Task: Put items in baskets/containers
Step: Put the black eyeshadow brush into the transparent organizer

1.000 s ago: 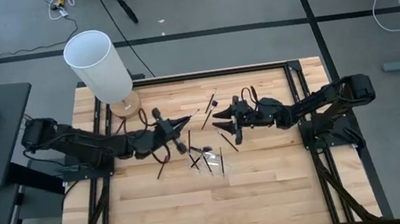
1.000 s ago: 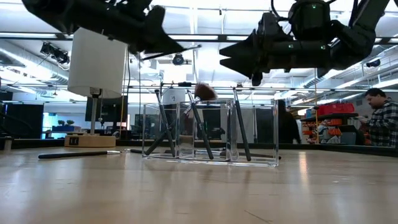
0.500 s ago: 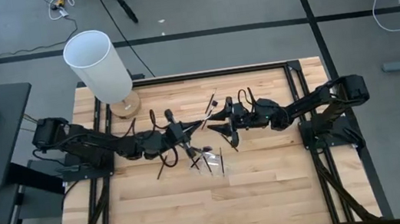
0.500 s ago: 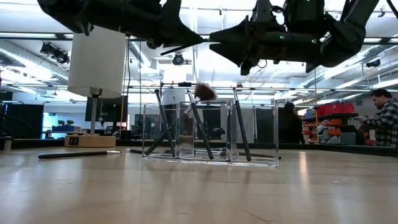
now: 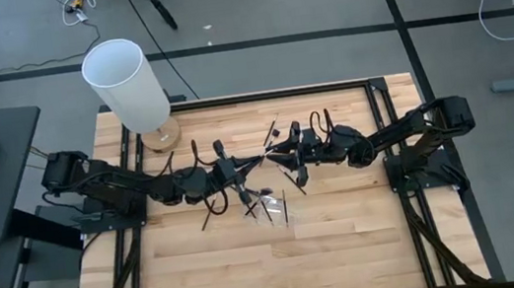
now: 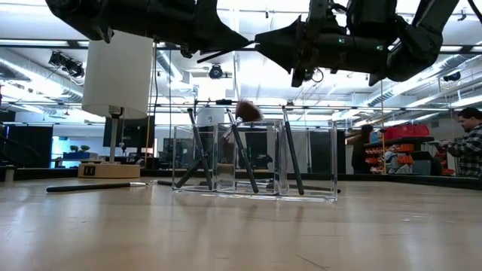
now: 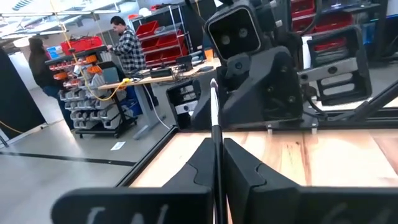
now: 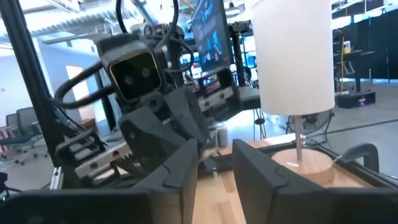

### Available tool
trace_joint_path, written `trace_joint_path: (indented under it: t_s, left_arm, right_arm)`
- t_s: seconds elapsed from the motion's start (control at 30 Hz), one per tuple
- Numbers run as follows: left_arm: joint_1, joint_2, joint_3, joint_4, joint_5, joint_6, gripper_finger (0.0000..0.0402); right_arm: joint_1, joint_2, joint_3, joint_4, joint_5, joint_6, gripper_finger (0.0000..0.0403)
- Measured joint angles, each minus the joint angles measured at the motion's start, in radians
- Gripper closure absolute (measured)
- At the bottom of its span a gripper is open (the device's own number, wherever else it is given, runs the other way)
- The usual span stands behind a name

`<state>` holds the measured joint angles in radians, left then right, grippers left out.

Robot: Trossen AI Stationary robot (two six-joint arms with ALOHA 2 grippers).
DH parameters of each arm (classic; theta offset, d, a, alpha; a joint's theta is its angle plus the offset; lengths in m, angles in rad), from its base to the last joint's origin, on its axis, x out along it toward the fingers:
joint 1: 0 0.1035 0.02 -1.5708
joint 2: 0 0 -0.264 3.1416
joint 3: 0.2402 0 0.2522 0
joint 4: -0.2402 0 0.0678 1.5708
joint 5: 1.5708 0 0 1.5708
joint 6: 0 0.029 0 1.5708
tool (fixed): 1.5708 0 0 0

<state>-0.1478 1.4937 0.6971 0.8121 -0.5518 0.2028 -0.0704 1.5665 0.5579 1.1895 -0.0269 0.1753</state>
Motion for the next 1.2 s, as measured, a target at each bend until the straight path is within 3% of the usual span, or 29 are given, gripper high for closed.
trace_joint_path:
  t_s: [0.53,0.8,0.97,1.2]
  left_arm:
    - [0.0,0.0,-0.002,0.0,0.017,-0.007,0.0383]
    - [0.001,0.0,-0.002,-0.003,-0.006,-0.008,0.0368]
    - [0.0,-0.004,-0.001,-0.038,-0.046,-0.01,0.0314]
    - [-0.002,-0.004,-0.001,-0.065,-0.101,-0.01,0.0212]
  right_arm:
    - [0.001,-0.002,0.037,-0.026,-0.049,-0.05,0.039]
    - [0.0,-0.003,0.038,-0.053,-0.045,-0.067,0.0392]
    - [-0.014,-0.074,0.035,-0.269,-0.037,-0.089,0.0393]
    - [-0.013,-0.333,0.036,-0.676,-0.024,-0.131,0.0393]
